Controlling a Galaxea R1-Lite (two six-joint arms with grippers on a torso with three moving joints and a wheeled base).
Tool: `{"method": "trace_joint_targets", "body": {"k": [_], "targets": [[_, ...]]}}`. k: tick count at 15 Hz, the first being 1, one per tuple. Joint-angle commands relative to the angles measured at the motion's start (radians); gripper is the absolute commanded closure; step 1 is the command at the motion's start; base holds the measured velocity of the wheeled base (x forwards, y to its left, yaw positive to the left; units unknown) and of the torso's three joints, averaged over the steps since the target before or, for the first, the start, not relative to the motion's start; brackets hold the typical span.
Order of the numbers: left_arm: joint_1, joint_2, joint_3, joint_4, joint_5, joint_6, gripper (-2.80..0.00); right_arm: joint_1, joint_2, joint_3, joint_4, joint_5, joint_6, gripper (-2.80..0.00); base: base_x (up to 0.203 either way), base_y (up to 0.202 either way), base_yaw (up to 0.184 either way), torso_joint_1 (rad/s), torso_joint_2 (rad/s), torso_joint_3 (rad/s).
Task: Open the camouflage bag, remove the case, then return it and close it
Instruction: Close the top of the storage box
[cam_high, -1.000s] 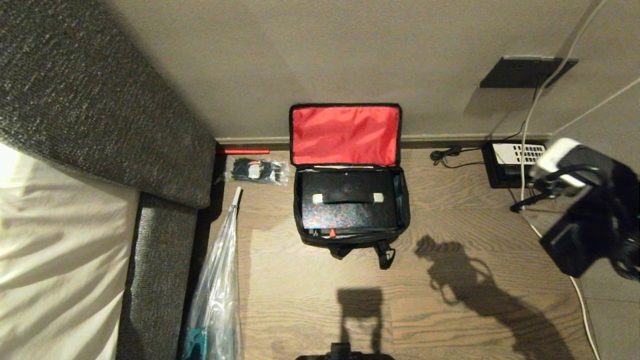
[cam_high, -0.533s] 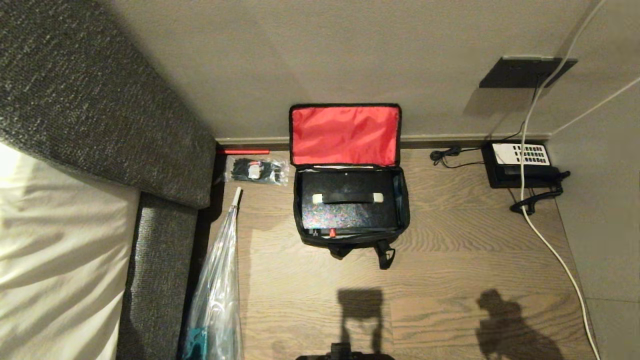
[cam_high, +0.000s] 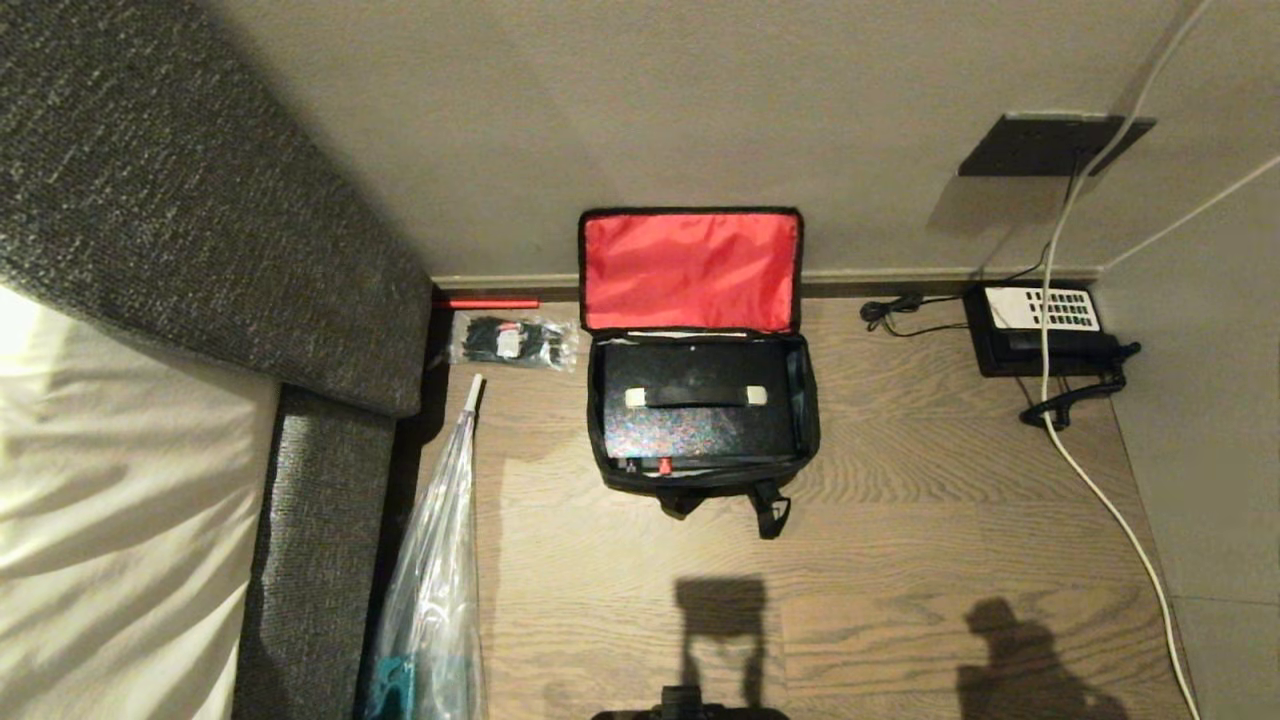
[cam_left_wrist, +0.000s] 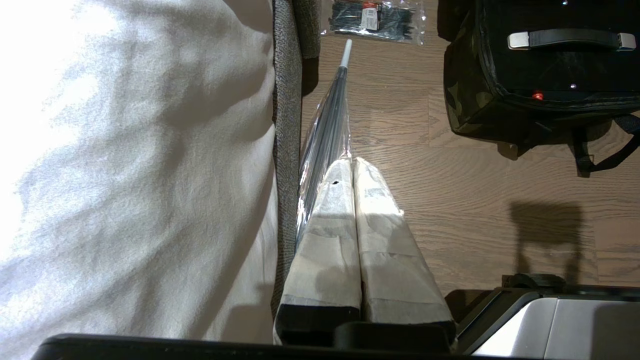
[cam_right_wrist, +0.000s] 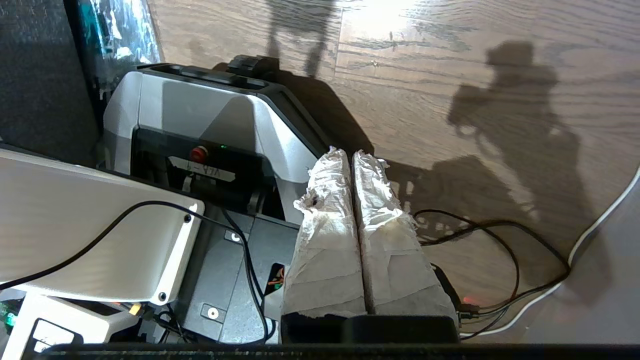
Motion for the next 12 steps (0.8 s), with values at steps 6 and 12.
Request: {"method": "trace_joint_targets", "body": {"k": [6,12], "targets": [[0.000,-0.002,0.003,-0.001,0.001,-0.011,0.00,0.000,-0.026,0.034,0.013,-0.002,-0.001,0.00,0.000,0.000,0.000,0.000,0.00,0.000],[0.000,-0.002,0.002,-0.003,0.001,-0.034,0.00,0.000,-0.027,0.045,0.009,-0.001,-0.004,0.00,0.119,0.000,0.000,0.001,0.00,0.000]]}}
